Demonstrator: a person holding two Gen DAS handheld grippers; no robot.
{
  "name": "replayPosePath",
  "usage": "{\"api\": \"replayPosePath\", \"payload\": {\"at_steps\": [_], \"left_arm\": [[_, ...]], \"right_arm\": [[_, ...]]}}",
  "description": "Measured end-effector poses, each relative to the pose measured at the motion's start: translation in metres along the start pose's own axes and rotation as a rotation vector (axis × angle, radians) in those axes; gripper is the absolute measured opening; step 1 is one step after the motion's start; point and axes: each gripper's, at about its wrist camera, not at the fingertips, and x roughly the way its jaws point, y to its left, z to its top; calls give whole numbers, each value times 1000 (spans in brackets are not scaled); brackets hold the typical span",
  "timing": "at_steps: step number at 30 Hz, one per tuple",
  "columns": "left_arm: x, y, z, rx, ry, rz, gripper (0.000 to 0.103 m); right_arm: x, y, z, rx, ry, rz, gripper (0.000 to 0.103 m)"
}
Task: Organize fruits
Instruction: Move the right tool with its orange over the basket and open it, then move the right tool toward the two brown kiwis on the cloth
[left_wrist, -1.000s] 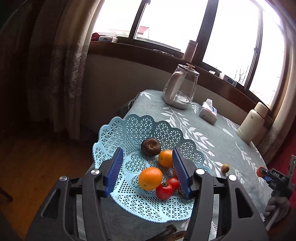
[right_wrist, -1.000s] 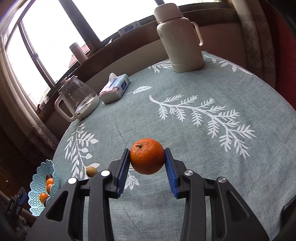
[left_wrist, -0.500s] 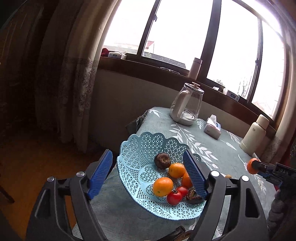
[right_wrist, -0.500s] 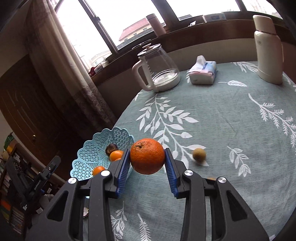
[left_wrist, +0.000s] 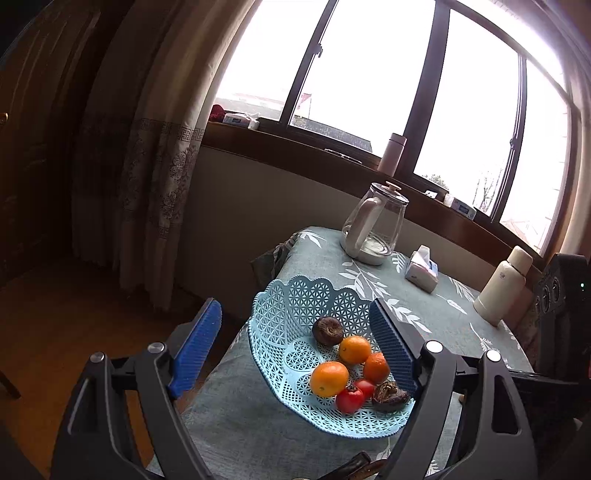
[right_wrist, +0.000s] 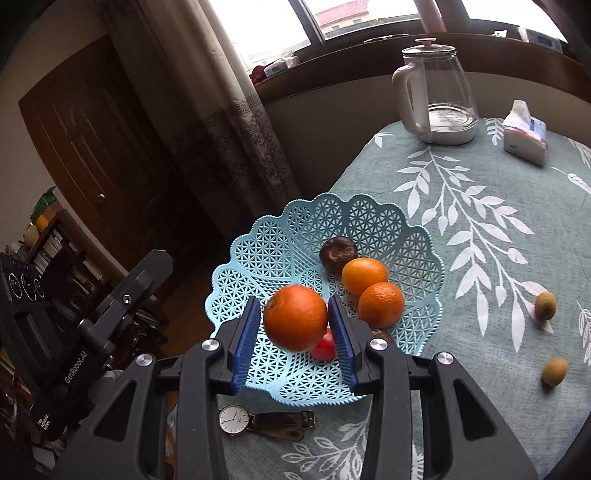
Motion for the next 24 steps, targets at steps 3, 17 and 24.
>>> {"api": "replayPosePath", "payload": {"at_steps": [3, 17, 24], "left_arm": [[2, 1, -1, -3, 4, 0, 84], [6, -7, -5, 26, 26, -10, 84], [8, -12, -7, 35, 34, -16, 85]], "right_arm": [[2, 6, -3, -12, 4, 20, 39], [-13, -34, -12, 76, -43, -49, 39], [-34, -68, -22, 134, -100, -125, 40]]}}
